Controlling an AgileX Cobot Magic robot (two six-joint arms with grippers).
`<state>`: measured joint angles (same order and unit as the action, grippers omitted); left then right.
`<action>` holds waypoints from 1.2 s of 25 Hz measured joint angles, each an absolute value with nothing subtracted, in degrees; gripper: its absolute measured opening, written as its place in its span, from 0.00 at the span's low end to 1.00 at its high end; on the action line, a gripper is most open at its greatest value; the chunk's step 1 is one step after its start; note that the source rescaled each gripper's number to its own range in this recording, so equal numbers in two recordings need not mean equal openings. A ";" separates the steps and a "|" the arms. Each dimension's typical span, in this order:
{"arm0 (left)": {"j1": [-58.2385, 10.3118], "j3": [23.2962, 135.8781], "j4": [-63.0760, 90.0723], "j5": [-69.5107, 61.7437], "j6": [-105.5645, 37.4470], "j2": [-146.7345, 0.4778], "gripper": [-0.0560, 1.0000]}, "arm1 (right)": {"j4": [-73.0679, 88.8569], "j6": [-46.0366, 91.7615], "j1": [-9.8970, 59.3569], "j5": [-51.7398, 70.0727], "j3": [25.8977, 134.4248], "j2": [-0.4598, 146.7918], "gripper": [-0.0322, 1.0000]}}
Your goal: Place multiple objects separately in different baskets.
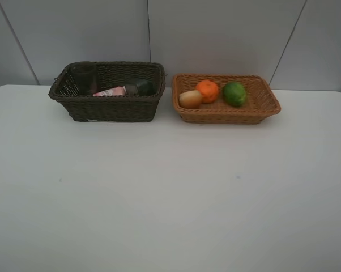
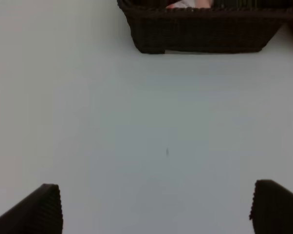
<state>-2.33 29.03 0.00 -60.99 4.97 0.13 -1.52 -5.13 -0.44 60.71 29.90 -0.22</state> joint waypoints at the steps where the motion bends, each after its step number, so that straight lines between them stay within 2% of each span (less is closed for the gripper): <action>1: -2.33 29.03 0.00 -60.99 4.97 0.30 1.00 | -1.52 -5.13 -0.44 60.71 29.90 -0.22 0.96; 30: -2.33 29.03 0.00 -60.99 4.92 0.35 1.00 | -1.52 -5.13 -0.44 60.71 29.90 -0.22 0.96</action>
<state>-2.33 29.03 0.00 -60.99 4.92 0.35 -1.52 -5.13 -0.44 60.71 29.90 -0.22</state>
